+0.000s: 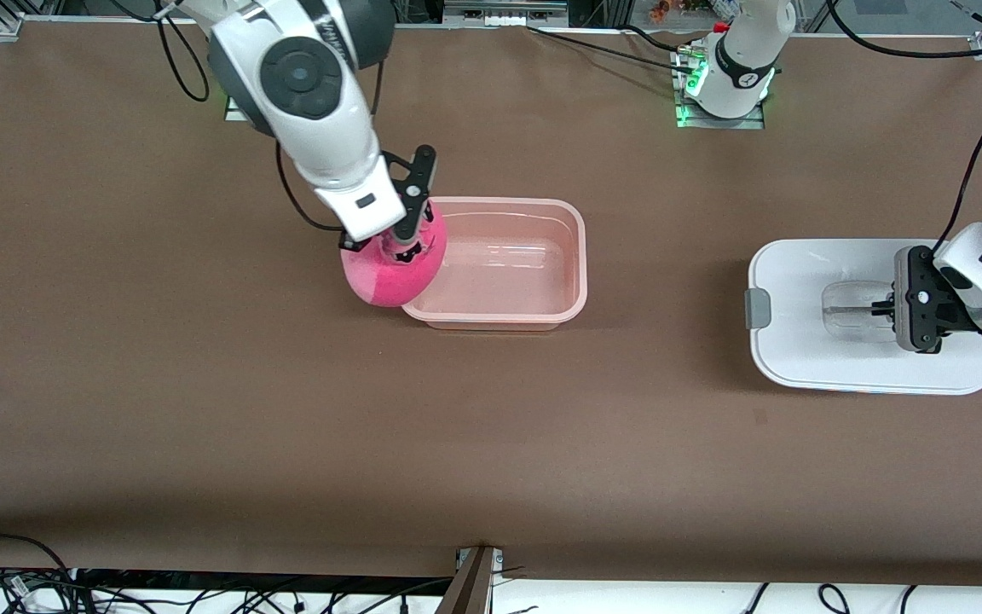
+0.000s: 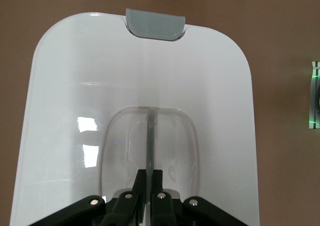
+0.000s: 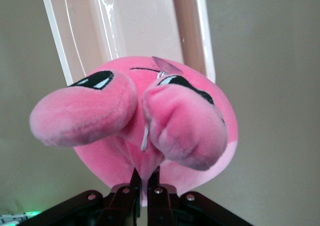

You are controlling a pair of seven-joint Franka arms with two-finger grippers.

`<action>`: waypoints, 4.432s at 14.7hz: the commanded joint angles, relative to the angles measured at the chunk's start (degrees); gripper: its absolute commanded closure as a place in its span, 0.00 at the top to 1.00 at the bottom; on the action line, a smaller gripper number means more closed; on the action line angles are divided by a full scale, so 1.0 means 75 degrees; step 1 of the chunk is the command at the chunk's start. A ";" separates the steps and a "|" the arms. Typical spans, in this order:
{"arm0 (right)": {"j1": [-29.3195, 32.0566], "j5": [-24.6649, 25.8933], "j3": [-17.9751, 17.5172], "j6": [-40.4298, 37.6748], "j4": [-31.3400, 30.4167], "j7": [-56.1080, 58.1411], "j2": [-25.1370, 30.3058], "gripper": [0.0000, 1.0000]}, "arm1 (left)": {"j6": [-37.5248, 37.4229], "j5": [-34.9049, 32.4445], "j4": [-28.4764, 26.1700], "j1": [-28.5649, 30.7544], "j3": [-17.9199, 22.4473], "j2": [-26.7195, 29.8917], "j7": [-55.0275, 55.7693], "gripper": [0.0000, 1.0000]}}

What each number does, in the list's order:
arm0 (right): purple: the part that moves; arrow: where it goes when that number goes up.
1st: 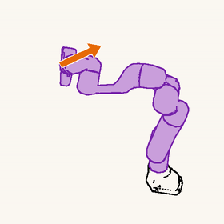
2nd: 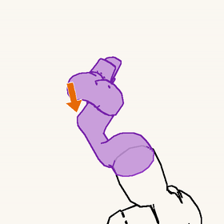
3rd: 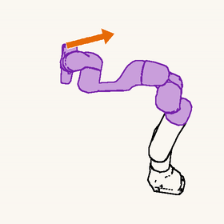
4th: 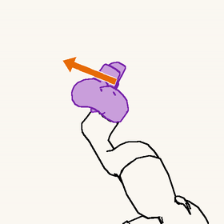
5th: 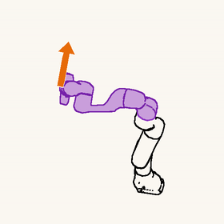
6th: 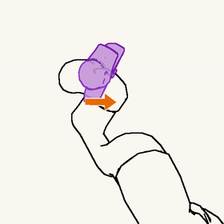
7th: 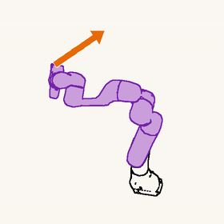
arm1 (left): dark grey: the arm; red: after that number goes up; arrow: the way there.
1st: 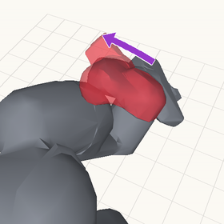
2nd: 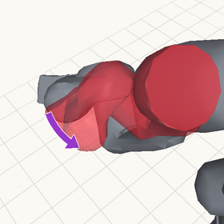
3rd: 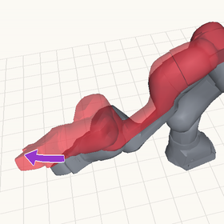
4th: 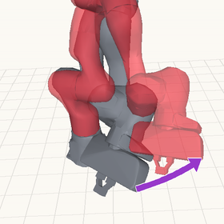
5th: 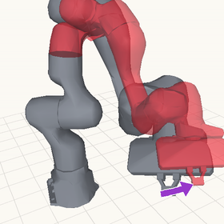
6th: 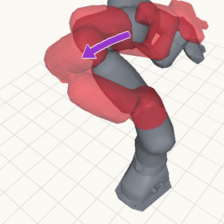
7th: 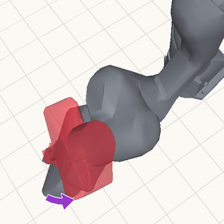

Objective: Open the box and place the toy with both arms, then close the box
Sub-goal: 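Set the lid aside with the left gripper while the right gripper carries the toy, then lower the pink toy into the pink box and open the right gripper, then carry the lid over the box with the left gripper while the right gripper withdraws, then press the white lid down onto the box with the left gripper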

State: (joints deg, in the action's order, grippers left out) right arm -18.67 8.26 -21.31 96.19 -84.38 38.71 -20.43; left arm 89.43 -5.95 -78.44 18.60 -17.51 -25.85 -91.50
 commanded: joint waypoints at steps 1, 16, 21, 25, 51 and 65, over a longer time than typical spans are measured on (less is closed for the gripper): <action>-0.0358 0.0526 0.0052 -0.0087 0.0188 0.0066 -0.0345 0.00 | -0.0029 -0.0145 0.0075 0.0028 -0.0091 0.0095 -0.0268 0.00; -0.1695 0.1290 0.0087 0.1529 0.0223 -0.3562 -0.1365 1.00 | -0.0111 0.0030 0.0111 -0.0242 -0.0137 0.0293 0.0083 0.00; -0.1683 0.0975 0.0075 0.0456 0.1544 -0.5194 -0.1248 1.00 | -0.0135 0.0183 0.0134 -0.0242 -0.0746 0.0715 0.0095 0.00; -0.1065 0.0880 0.0251 -0.0367 0.2028 -0.5349 -0.1085 1.00 | -0.0123 0.0955 0.0134 -0.0265 -0.0921 0.0739 -0.0010 0.00; 0.2806 -0.0854 0.2805 -0.1505 0.1150 -0.5583 0.1024 1.00 | 0.2888 -0.0215 -0.0018 -0.4765 -0.2153 -0.1721 0.6482 0.00; 0.2348 -0.0926 0.3169 -0.1657 0.0094 -0.4047 0.1823 1.00 | 0.2888 -0.0333 -0.0112 -0.4765 -0.2095 -0.1874 0.7758 0.00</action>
State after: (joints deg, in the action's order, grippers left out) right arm -0.53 1.82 1.79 83.70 -82.46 7.56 -7.60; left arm 110.78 -6.86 -79.01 -16.83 -33.52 -39.42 -35.96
